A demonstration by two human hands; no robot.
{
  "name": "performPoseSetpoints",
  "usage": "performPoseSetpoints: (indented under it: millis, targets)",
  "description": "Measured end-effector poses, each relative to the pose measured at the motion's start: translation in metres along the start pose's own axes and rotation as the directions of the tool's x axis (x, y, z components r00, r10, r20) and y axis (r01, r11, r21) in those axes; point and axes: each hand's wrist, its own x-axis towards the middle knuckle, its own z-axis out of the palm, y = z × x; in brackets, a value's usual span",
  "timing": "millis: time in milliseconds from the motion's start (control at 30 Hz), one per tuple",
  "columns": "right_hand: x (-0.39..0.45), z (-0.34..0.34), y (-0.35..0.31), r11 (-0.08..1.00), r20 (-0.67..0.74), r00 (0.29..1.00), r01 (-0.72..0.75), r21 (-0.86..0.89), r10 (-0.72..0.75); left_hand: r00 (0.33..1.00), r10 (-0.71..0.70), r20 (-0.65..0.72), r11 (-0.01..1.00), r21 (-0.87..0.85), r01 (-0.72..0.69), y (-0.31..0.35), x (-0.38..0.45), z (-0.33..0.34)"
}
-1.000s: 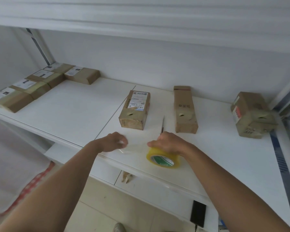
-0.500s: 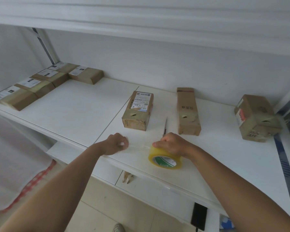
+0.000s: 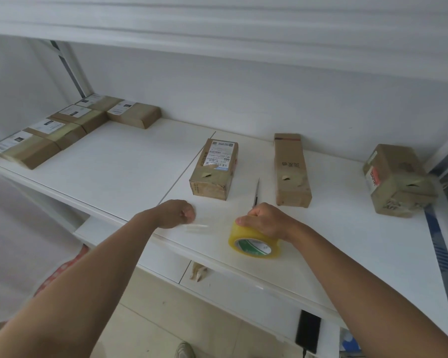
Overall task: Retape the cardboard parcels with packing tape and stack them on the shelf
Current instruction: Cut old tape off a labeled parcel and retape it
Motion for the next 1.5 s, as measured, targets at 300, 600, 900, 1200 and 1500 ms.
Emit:
performPoseSetpoints:
  millis: [300, 600, 900, 1200, 1500]
  targets:
    - [-0.001, 0.001, 0.001, 1.0, -0.014, 1.0, 0.016, 0.011, -0.015, 0.997, -0.017, 0.07, 0.993, 0.117, 0.009, 0.002, -0.013, -0.016]
    - [-0.015, -0.019, 0.03, 0.973, 0.001, 1.0, 0.017, 0.229, -0.018, 0.995, 0.099, 0.019, 0.993, -0.072, -0.097, 0.045, -0.026, -0.069]
    - [-0.05, -0.064, 0.05, 0.987, 0.014, 0.997, -0.079, 0.139, 0.078, 0.987, 0.019, 0.157, 0.952, -0.303, 0.03, 0.084, -0.013, -0.046]
    - [-0.07, -0.094, 0.044, 0.983, 0.02, 0.988, -0.15, -0.103, 0.153, 0.947, 0.115, 0.3, 0.829, -0.553, 0.075, 0.091, -0.01, -0.032]
    - [-0.029, -0.125, -0.025, 0.865, 0.027, 0.958, -0.247, -0.438, 0.287, 0.924, 0.157, 0.347, 0.797, -0.597, 0.089, 0.103, -0.016, -0.028]
